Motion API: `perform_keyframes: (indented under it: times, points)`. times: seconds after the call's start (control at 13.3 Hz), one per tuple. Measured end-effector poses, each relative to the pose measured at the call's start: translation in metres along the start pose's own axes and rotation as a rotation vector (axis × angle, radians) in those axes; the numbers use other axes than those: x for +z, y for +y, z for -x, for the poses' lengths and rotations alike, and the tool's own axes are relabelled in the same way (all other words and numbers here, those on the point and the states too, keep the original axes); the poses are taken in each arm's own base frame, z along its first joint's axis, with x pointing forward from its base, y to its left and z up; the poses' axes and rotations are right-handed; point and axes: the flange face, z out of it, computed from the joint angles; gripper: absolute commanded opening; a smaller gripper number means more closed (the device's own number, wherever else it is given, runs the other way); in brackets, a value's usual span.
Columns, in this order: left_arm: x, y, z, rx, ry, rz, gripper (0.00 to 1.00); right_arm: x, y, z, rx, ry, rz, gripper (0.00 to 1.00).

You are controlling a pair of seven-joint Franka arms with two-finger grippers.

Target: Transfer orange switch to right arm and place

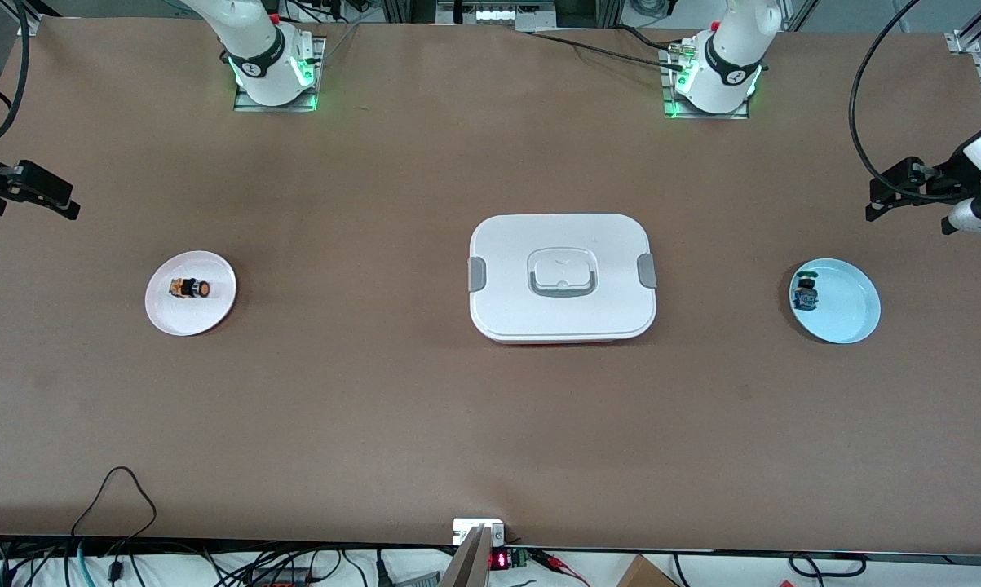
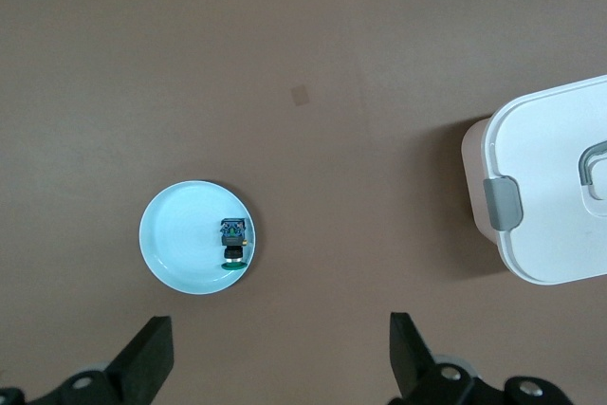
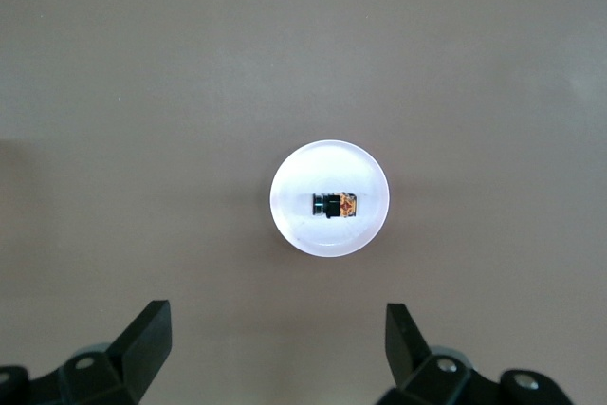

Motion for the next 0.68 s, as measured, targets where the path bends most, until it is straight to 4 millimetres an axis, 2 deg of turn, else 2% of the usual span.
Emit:
perform_keyframes:
  times: [0.68]
  points:
    - [-0.0001, 0.0010, -0.0002, 0.002, 0.000, 0.000, 1.00, -0.0001, -0.0008, 0.0017, -0.001, -0.012, 0.000, 1.00]
